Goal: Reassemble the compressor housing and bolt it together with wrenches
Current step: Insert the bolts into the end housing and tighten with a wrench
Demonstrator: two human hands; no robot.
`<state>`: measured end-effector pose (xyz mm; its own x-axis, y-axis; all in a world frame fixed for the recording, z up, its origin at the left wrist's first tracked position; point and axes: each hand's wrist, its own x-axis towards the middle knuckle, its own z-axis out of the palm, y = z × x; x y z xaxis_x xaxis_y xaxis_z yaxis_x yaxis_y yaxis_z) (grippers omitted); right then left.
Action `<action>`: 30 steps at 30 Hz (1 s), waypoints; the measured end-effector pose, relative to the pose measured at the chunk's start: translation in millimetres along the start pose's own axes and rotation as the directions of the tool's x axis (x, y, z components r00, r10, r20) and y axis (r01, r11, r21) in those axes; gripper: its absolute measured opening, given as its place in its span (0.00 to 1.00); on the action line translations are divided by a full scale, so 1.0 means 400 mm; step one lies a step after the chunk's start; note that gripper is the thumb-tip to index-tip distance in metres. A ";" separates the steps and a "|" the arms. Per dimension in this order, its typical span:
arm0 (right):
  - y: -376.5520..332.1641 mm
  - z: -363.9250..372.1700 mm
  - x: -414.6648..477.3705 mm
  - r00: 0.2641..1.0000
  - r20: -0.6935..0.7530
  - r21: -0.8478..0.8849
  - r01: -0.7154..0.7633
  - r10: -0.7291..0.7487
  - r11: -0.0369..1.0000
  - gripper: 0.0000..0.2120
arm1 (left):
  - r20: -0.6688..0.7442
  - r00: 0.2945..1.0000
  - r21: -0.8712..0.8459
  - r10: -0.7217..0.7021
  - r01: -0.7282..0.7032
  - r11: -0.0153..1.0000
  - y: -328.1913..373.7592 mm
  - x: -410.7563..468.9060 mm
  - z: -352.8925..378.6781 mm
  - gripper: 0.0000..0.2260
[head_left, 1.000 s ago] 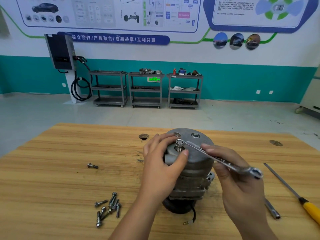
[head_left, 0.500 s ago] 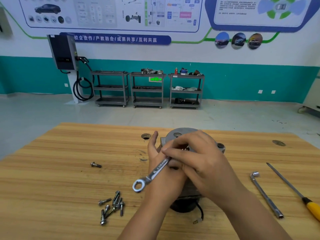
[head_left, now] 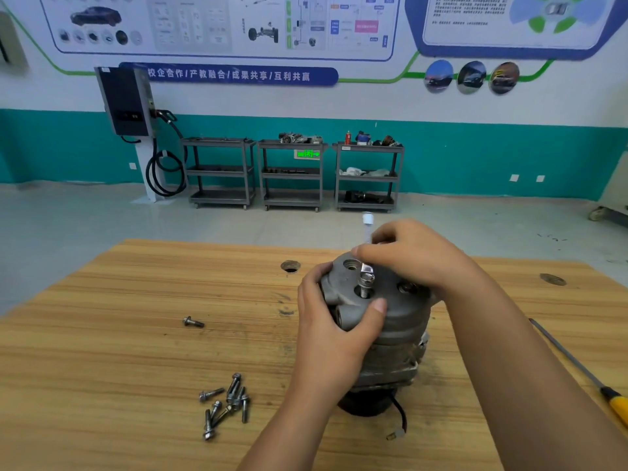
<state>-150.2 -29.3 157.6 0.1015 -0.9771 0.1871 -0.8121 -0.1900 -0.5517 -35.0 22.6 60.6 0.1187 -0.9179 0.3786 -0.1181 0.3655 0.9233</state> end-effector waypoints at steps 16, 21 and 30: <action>0.116 0.016 0.010 0.998 -0.051 0.255 0.044 -0.032 0.966 0.31 | 0.021 1.000 -0.035 -0.010 0.011 0.999 0.000 0.002 -0.005 0.27; 0.122 0.022 -0.007 0.988 -0.147 0.329 0.094 -0.048 0.940 0.32 | 0.028 1.000 -0.018 -0.012 0.013 1.000 -0.002 0.006 -0.006 0.27; 0.185 0.057 -0.127 0.759 -0.648 0.212 0.267 -0.070 0.940 0.16 | -0.024 1.000 -0.002 -0.003 0.003 1.000 -0.011 0.002 -0.002 0.27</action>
<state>-202.2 3.9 88.7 -0.2386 -0.6661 0.7067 -0.6143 -0.4600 -0.6411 -33.6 20.4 56.7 0.1425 -0.9153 0.3768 -0.1157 0.3627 0.9247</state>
